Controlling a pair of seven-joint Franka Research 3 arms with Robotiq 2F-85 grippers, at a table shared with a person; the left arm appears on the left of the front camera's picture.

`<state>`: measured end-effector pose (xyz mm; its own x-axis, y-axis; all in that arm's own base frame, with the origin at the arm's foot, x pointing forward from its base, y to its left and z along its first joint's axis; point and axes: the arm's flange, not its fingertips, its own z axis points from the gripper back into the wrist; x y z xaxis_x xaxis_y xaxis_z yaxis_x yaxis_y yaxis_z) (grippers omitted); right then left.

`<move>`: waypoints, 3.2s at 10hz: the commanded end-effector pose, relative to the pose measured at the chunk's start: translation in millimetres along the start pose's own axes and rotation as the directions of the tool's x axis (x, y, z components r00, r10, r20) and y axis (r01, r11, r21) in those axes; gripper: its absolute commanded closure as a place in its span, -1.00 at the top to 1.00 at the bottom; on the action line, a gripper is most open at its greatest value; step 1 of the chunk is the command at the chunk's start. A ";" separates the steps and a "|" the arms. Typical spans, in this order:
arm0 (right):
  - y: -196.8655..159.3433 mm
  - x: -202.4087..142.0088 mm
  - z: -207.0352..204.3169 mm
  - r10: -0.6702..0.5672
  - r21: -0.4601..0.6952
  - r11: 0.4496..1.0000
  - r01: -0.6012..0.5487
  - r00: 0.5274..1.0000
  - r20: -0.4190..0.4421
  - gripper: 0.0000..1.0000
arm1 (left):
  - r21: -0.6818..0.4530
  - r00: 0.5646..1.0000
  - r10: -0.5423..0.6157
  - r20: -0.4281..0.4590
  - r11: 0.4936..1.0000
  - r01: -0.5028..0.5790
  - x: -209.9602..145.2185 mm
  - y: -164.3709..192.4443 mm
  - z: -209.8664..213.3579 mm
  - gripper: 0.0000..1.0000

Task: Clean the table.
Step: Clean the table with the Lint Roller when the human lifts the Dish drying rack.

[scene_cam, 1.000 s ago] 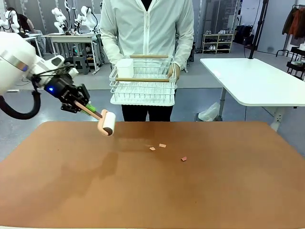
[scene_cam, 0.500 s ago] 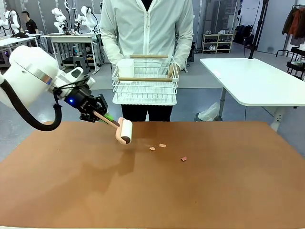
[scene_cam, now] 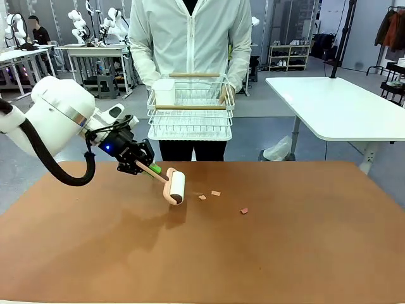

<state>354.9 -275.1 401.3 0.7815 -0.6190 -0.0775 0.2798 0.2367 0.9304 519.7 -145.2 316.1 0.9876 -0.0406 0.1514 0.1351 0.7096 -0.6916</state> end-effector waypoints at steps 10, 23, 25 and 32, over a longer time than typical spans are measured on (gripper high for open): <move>5.1 -2.8 1.3 -0.016 0.012 1.000 0.016 1.000 -0.001 1.00 | 0.043 0.996 0.063 -0.057 0.997 -0.061 0.3 32.5 -54.2 -0.59; 5.1 -2.8 1.3 -0.016 0.012 1.000 0.016 1.000 -0.001 1.00 | 0.027 0.954 0.063 -0.294 0.998 -0.058 47.1 -108.4 -221.0 -0.59; 5.1 -2.8 1.3 -0.016 0.012 1.000 0.016 1.000 -0.001 1.00 | 0.105 0.960 0.181 -0.214 0.981 -0.162 45.9 -132.7 -232.5 -0.59; 5.1 -2.8 1.3 -0.016 0.012 1.000 0.016 1.000 -0.001 1.00 | 0.193 0.985 0.126 -0.118 0.976 -0.101 52.4 -255.1 -99.2 -0.59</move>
<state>355.1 -274.7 401.5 0.7821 -0.6184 -0.0772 0.2795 0.2373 0.9303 557.7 -408.9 404.4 0.9990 -0.0410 -0.0152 0.0235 0.7959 -0.6050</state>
